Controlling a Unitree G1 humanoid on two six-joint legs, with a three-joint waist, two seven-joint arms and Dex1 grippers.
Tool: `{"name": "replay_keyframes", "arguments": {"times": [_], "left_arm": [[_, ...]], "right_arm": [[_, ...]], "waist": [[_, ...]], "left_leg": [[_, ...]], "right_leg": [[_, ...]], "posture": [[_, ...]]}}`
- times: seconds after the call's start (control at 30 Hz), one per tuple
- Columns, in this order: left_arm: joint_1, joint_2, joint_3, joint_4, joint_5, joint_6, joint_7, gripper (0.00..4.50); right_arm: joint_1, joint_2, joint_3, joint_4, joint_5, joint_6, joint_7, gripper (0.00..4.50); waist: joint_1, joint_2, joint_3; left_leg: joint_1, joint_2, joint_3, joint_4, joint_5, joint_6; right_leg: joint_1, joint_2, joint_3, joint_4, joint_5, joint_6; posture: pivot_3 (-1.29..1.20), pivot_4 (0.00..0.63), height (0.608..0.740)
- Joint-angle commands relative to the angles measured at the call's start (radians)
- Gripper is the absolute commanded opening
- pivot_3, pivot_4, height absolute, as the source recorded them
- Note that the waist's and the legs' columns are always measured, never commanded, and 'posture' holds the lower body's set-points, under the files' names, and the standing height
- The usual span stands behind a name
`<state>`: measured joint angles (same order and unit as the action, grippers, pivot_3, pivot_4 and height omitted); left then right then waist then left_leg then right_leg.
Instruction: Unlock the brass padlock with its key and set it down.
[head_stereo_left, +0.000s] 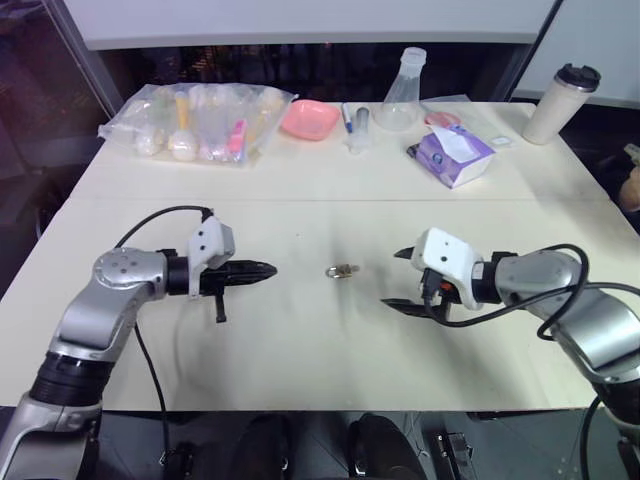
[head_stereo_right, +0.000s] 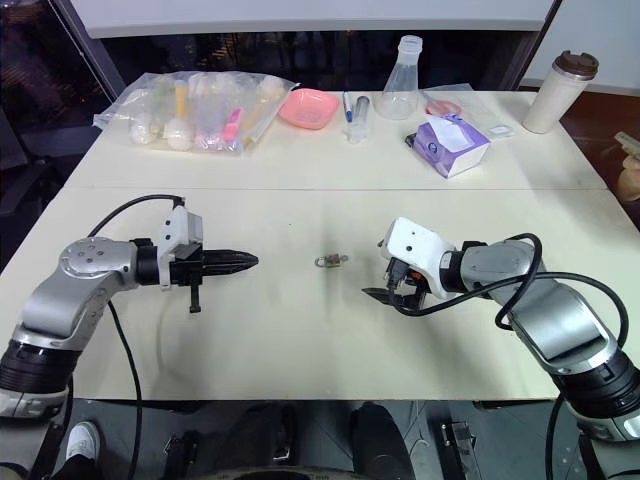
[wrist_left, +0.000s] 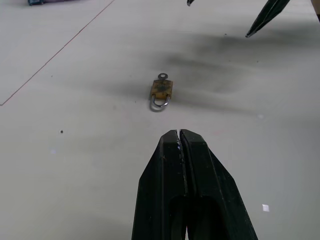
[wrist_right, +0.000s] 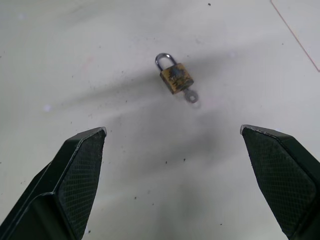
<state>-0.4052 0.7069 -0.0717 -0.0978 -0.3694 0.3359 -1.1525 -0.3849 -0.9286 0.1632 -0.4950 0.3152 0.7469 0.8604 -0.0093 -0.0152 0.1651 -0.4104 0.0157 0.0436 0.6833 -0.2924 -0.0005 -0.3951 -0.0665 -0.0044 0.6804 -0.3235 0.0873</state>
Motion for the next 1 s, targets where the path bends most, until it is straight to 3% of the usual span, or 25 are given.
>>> {"name": "replay_keyframes", "arguments": {"times": [0.03, 0.1, 0.37, 0.53, 0.73, 1.0], "left_arm": [[-0.071, -0.060, -0.029, 0.065, 0.001, -0.031, -0.011, 0.26], [-0.141, -0.115, -0.062, 0.174, 0.033, -0.049, -0.005, 0.85], [-0.359, -0.282, -0.203, 0.505, 0.178, -0.229, -0.079, 4.45], [-0.418, -0.356, -0.242, 0.653, 0.249, -0.325, -0.077, 4.45], [-0.482, -0.423, -0.268, 0.896, 0.377, -0.496, 0.035, 4.45], [-0.511, -0.481, -0.265, 1.039, 0.420, -0.556, 0.045, 4.45]], "right_arm": [[-0.019, 0.005, -0.022, -0.021, -0.010, -0.013, -0.005, 4.49], [-0.026, 0.010, -0.019, -0.018, -0.016, -0.011, -0.010, 4.50], [0.005, 0.006, -0.048, -0.049, -0.023, 0.016, -0.040, 4.50], [0.057, -0.001, -0.087, -0.107, -0.015, 0.058, -0.073, 4.50], [0.120, 0.001, -0.133, -0.183, -0.008, 0.112, -0.113, 4.50], [0.134, 0.001, -0.141, -0.212, -0.010, 0.136, -0.134, 4.50]], "waist": [[0.001, 0.000, 0.000], [0.004, 0.000, 0.000], [0.002, 0.000, 0.000], [-0.001, 0.000, 0.000], [0.002, -0.001, 0.000], [0.019, -0.001, 0.000]], "left_leg": [[0.000, 0.000, 0.000, 0.000, 0.000, 0.000], [0.000, 0.000, 0.000, 0.000, 0.000, 0.000], [-0.001, 0.000, 0.001, 0.001, 0.000, 0.000], [-0.001, 0.000, 0.001, 0.001, 0.000, 0.000], [-0.001, 0.000, 0.001, 0.001, 0.000, 0.000], [-0.001, 0.000, 0.001, 0.002, 0.000, 0.000]], "right_leg": [[0.000, 0.000, 0.000, 0.000, 0.000, 0.000], [0.000, 0.000, 0.000, 0.000, 0.000, 0.000], [0.000, 0.002, 0.000, 0.000, 0.000, 0.000], [-0.001, 0.003, 0.000, 0.000, 0.000, 0.000], [-0.001, 0.002, 0.000, 0.001, 0.000, 0.000], [0.000, 0.002, 0.000, 0.001, 0.000, 0.000]], "posture": [[0.00, 0.150, 0.715], [0.00, 0.150, 0.715], [0.00, 0.150, 0.715], [0.00, 0.150, 0.715], [0.00, 0.150, 0.715], [0.00, 0.150, 0.715]]}}
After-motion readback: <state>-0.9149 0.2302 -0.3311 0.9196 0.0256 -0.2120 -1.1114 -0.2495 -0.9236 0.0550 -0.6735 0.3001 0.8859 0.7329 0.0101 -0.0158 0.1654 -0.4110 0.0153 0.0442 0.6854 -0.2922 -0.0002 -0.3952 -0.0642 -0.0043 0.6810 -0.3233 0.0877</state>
